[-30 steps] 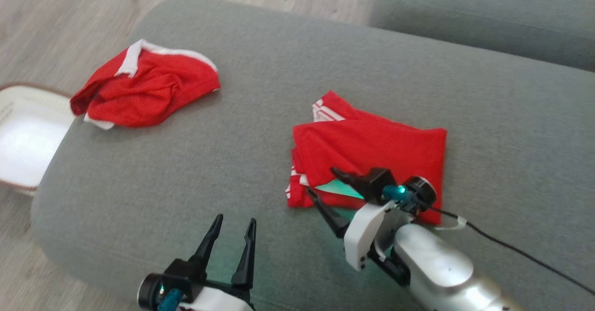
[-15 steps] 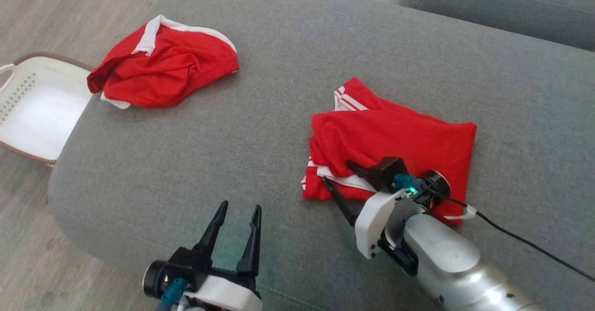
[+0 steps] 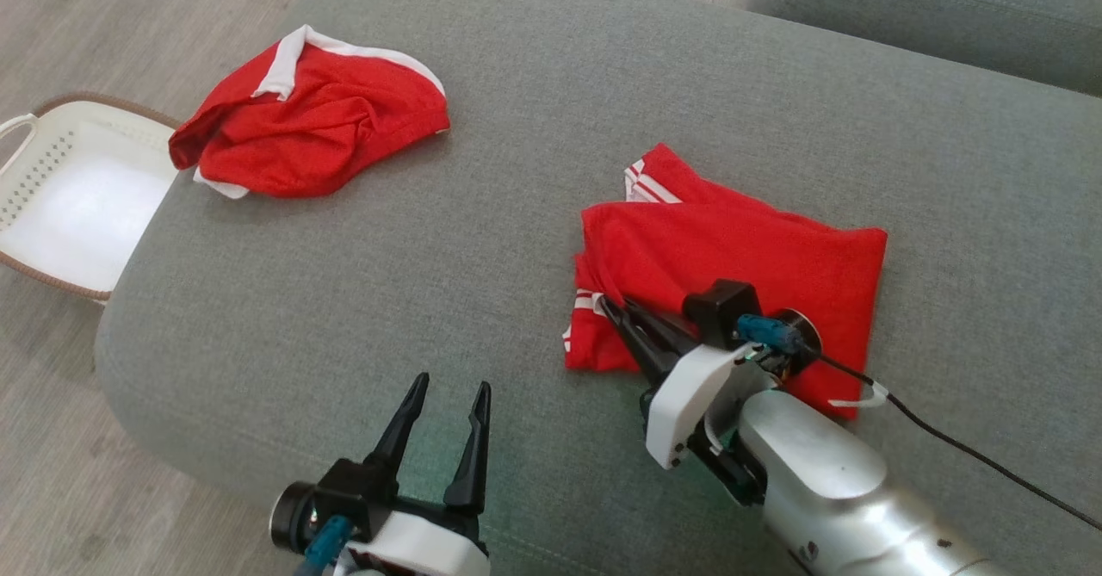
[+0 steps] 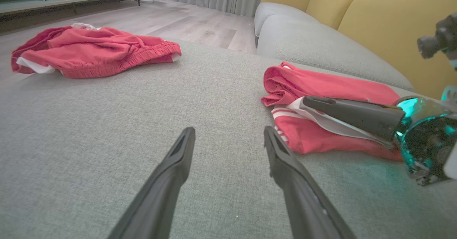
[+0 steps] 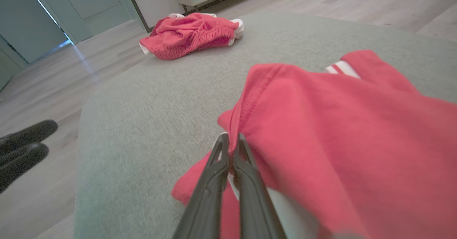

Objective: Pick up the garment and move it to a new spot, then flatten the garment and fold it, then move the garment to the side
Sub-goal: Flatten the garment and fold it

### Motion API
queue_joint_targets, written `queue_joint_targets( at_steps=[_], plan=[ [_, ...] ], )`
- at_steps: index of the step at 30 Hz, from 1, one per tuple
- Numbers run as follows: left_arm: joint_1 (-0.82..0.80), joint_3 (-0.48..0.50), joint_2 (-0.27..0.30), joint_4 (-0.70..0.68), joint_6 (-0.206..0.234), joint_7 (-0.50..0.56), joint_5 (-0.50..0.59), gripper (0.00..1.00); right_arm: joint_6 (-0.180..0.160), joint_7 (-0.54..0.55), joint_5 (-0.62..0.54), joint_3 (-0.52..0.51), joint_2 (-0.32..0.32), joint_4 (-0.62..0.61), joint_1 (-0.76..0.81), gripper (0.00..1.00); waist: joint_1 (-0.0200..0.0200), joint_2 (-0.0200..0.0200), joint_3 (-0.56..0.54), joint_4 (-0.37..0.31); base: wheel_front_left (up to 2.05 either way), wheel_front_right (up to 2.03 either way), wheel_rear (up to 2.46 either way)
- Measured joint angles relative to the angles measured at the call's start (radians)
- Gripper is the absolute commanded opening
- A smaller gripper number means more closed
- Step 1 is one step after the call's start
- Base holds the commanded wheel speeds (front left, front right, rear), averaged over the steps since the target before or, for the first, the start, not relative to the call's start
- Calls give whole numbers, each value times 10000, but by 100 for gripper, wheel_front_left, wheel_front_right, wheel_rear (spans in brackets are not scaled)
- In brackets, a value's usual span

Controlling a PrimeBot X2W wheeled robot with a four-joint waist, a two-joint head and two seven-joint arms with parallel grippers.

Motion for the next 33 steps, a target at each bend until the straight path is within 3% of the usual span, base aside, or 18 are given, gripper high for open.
queue_joint_targets(
  at_steps=[6,7,8,9,14,18,21,22,26,33],
  plan=[
    [-6,0,0,-2,-12,0,2,100,0,-65,823,385,-25,-525,-108,0,0,0,-13,77,0,0,0],
    [-7,0,0,-2,-12,0,2,100,0,-48,1095,456,-25,-591,-106,11,0,0,-20,91,0,0,0],
    [-7,0,0,-2,-13,0,2,100,0,42,1356,531,-27,-642,-107,96,0,0,-25,102,0,0,0],
    [-7,0,0,2,-15,0,2,100,0,75,1574,648,-36,-686,-107,100,0,0,-31,110,0,0,0],
    [-13,48,0,21,-15,0,56,100,0,-259,2153,830,-31,-895,-173,100,0,0,-71,-43,0,0,0],
    [-60,307,0,40,-56,0,213,100,0,-652,2015,117,-15,-669,-383,100,0,0,-185,-382,0,0,0],
    [-98,518,0,59,-50,0,337,100,0,-698,1168,-1473,-27,-456,-384,100,0,0,-306,-739,0,0,0],
    [-104,681,-2,61,-40,0,412,100,0,-702,207,-2907,-104,-721,-295,100,-1,0,-389,-1025,0,0,0],
    [-106,1043,-2,79,33,0,587,100,0,-729,-1469,-5392,-119,-1409,643,100,0,0,-564,-1616,0,0,0],
    [-81,1774,-2,136,121,0,907,100,0,-729,-3032,-7639,4,-2220,2737,100,0,0,-932,-2638,0,0,0]
  ],
)
